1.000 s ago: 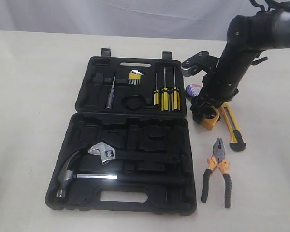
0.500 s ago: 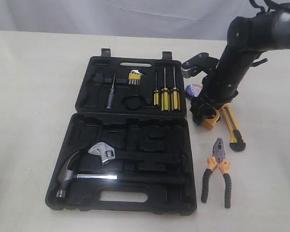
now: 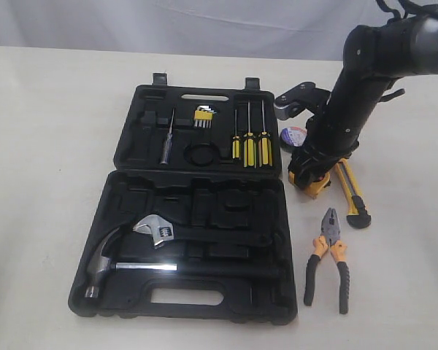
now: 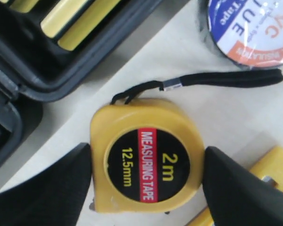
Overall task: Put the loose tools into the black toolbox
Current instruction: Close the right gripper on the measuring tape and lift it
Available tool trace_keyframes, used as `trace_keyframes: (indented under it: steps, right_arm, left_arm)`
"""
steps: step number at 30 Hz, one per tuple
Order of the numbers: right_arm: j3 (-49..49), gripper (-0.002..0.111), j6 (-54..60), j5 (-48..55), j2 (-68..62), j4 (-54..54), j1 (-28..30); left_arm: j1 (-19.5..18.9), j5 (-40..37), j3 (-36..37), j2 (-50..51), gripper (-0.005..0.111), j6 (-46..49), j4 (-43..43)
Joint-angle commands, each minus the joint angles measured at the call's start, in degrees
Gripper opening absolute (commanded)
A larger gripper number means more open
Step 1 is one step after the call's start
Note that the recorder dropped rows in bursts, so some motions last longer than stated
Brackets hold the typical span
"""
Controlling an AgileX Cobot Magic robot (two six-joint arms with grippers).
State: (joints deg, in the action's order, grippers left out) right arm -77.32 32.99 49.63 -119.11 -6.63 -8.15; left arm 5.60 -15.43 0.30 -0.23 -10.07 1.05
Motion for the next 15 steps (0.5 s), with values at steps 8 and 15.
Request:
trace_keyframes:
  steps: [8, 15]
  right_arm:
    - [0.0, 0.015, -0.9, 0.2, 3.0, 2.3, -0.1]
    - [-6.2, 0.015, -0.4, 7.8, 9.0, 2.5, -2.0]
  left_arm:
    - [0.3, -0.1, -0.3, 0.2, 0.0, -0.1, -0.2]
    - [0.3, -0.1, -0.3, 0.2, 0.0, -0.1, -0.2]
